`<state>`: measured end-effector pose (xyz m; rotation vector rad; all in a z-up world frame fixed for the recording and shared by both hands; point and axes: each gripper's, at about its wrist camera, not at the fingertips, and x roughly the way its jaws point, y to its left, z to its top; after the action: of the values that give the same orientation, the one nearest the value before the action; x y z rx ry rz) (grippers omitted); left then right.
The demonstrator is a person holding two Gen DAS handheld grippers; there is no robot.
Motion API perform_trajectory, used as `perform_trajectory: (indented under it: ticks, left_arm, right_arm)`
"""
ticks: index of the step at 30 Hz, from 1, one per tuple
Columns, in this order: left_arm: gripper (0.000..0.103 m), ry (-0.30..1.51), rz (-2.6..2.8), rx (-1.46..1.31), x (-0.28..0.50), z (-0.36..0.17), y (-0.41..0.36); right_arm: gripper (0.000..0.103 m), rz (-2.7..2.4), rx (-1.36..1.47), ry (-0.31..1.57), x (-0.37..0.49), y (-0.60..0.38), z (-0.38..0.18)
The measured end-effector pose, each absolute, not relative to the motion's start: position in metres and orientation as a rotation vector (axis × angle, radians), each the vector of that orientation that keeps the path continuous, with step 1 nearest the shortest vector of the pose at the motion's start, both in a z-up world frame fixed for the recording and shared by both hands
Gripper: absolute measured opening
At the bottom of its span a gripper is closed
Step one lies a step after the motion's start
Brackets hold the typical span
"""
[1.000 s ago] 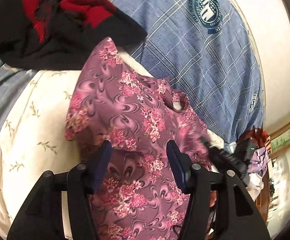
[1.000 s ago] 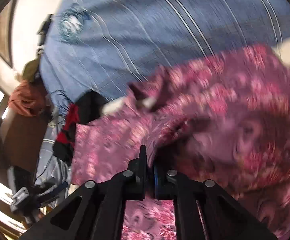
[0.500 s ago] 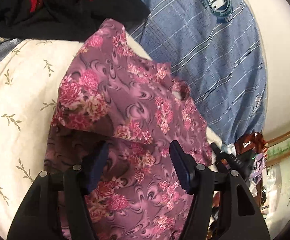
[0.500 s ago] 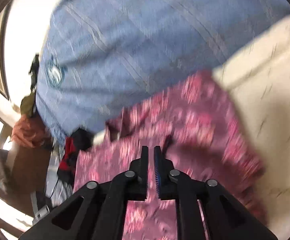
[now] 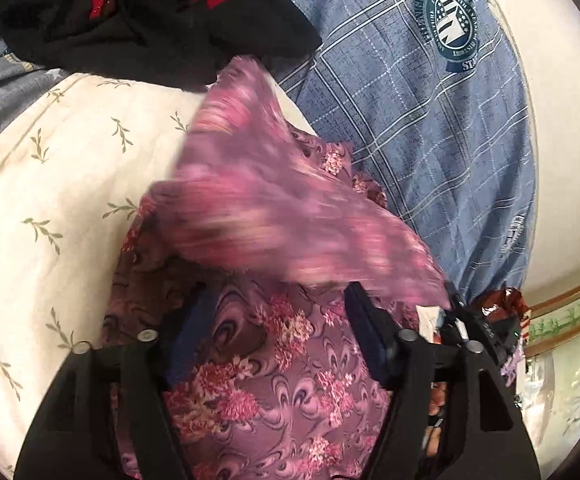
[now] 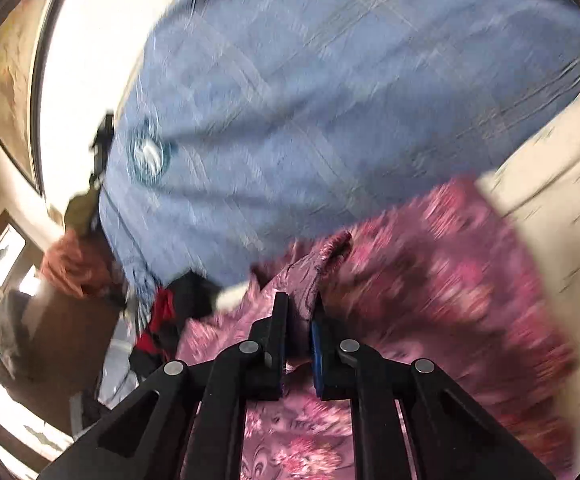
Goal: Fold small clothes
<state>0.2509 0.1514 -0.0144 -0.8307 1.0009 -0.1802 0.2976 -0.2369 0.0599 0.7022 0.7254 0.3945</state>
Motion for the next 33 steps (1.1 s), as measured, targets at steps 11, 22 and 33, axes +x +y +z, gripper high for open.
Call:
perform_trajectory:
  ticks: [11, 22, 33]
  left_arm:
    - [0.011, 0.960, -0.103, -0.825, 0.279, -0.009, 0.152]
    - [0.012, 1.069, -0.052, -0.724, 0.243, -0.014, 0.176]
    - [0.045, 1.115, -0.058, -0.481, 0.314, -0.011, 0.134]
  right_arm:
    - [0.009, 0.242, 0.717, 0.784, 0.293, -0.289, 0.024]
    - [0.016, 0.145, 0.586, 0.879, 0.285, -0.291, 0.016]
    - [0.026, 0.220, 0.603, 0.915, 0.293, -0.253, 0.013]
